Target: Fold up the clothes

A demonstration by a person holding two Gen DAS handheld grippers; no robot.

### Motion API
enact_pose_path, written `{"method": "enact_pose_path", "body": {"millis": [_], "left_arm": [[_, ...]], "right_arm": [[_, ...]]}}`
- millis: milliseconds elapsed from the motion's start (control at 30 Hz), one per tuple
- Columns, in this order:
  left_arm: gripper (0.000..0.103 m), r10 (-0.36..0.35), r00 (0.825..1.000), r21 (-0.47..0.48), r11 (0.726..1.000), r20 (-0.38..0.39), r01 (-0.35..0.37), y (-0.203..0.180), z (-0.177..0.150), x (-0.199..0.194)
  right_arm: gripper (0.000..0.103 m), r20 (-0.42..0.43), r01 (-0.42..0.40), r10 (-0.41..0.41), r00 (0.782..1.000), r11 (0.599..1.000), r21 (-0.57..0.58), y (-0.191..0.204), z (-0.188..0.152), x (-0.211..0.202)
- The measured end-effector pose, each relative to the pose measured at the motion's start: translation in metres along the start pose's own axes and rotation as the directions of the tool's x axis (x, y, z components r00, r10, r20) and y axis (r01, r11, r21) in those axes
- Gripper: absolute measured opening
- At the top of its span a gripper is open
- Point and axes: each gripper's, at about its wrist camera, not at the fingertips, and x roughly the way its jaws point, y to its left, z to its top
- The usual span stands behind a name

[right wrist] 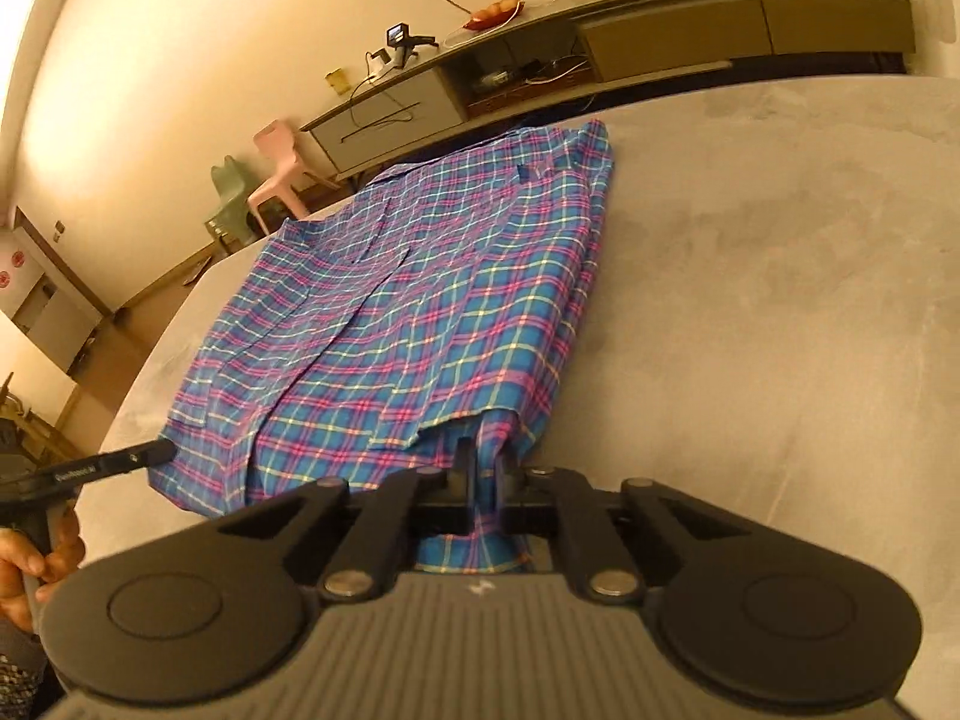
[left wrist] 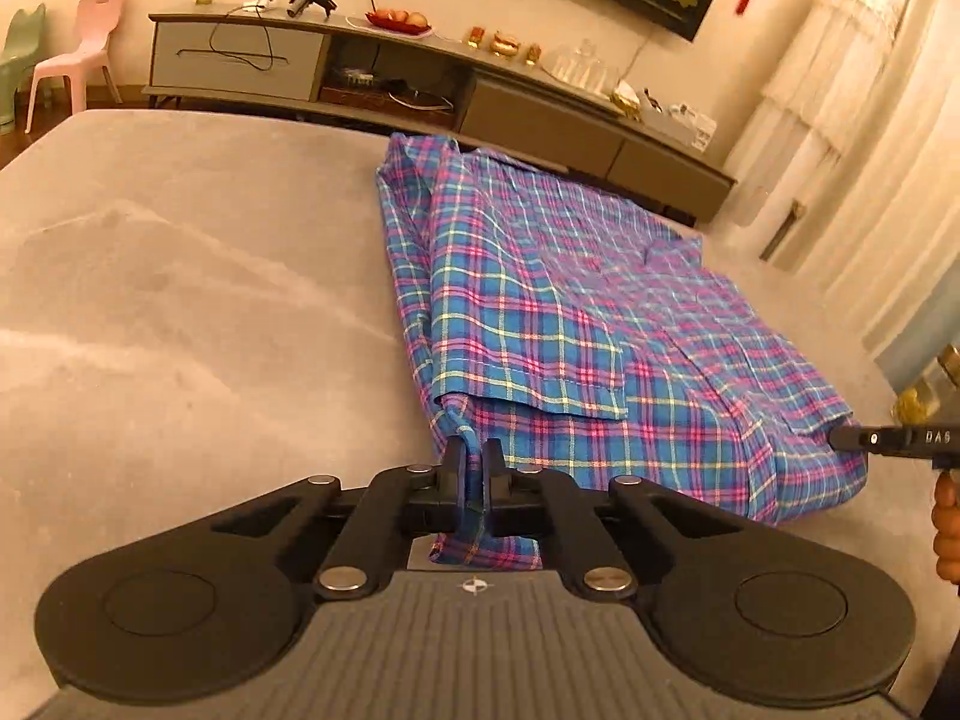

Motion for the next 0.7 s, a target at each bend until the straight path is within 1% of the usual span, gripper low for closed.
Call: {"method": "enact_pose_path", "body": {"millis": [33, 67, 100, 167, 200, 267, 300, 333, 367, 400, 433, 533, 633, 667, 700], "left_arm": [[0.005, 0.001, 1.0, -0.001, 1.0, 0.007, -0.001, 0.0, 0.003, 0.002], [0.011, 0.002, 1.0, -0.001, 1.0, 0.021, -0.002, 0.0, 0.007, 0.004], [0.016, 0.003, 0.999, 0.001, 1.0, 0.035, -0.003, 0.0, 0.011, 0.007], [0.018, -0.011, 0.999, 0.004, 1.0, 0.043, 0.011, -0.003, 0.018, 0.017], [0.018, -0.02, 0.999, 0.004, 1.0, 0.044, 0.02, -0.005, 0.022, 0.022], [0.018, -0.016, 0.999, 0.012, 1.0, 0.035, 0.016, -0.01, 0.024, 0.034], [0.018, -0.014, 0.999, 0.005, 1.0, 0.028, 0.014, -0.009, 0.024, 0.038], [0.017, -0.017, 0.999, -0.003, 1.0, 0.029, 0.017, -0.008, 0.024, 0.037], [0.006, -0.025, 0.999, -0.007, 1.0, 0.034, 0.025, -0.006, 0.024, 0.034], [0.003, -0.033, 0.999, -0.011, 0.999, 0.038, 0.033, -0.004, 0.024, 0.031], [0.002, -0.04, 0.998, -0.018, 0.999, 0.042, 0.041, -0.002, 0.023, 0.029], [0.001, -0.063, 0.997, -0.043, 0.997, 0.05, 0.065, 0.006, 0.018, 0.021], [0.001, -0.085, 0.995, -0.069, 0.994, 0.06, 0.089, 0.015, 0.013, 0.013], [0.001, -0.093, 0.994, -0.077, 0.992, 0.063, 0.097, 0.018, 0.011, 0.011], [0.001, -0.1, 0.993, -0.085, 0.991, 0.066, 0.106, 0.021, 0.009, 0.008]], "right_arm": [[0.015, -0.001, -0.005, 0.005, 1.0, 1.0, 0.012, -0.002, 0.0, 0.0], [0.019, 0.003, -0.012, 0.012, 1.0, 1.0, 0.026, -0.005, 0.001, 0.0], [0.019, 0.009, -0.016, 0.016, 1.0, 0.999, 0.039, -0.007, 0.002, 0.0], [0.027, 0.023, -0.015, 0.013, 1.0, 0.998, 0.057, -0.012, 0.005, 0.004], [0.027, 0.027, -0.013, 0.011, 1.0, 0.998, 0.058, -0.014, 0.006, 0.006], [0.027, 0.036, -0.01, 0.007, 0.999, 0.998, 0.06, -0.017, 0.006, 0.01], [0.024, 0.033, -0.012, 0.01, 0.999, 0.998, 0.059, -0.018, 0.004, 0.011], [0.014, 0.03, -0.014, 0.012, 0.999, 0.998, 0.06, -0.019, 0.004, 0.013], [0.008, 0.029, -0.017, 0.015, 0.999, 0.998, 0.06, -0.02, 0.004, 0.014], [0.008, 0.035, -0.02, 0.018, 0.999, 0.998, 0.058, -0.019, 0.004, 0.012], [0.006, 0.041, -0.025, 0.023, 0.999, 0.998, 0.053, -0.019, 0.003, 0.009], [0.005, 0.068, -0.055, 0.054, 0.996, 0.998, 0.022, -0.011, 0.001, -0.006], [0.006, 0.065, -0.099, 0.097, 0.993, 0.995, 0.02, -0.009, 0.0, -0.013], [0.012, 0.057, -0.115, 0.113, 0.992, 0.993, 0.026, -0.009, 0.0, -0.014], [0.014, 0.047, -0.132, 0.13, 0.99, 0.991, 0.035, -0.01, 0.001, -0.014]]}}
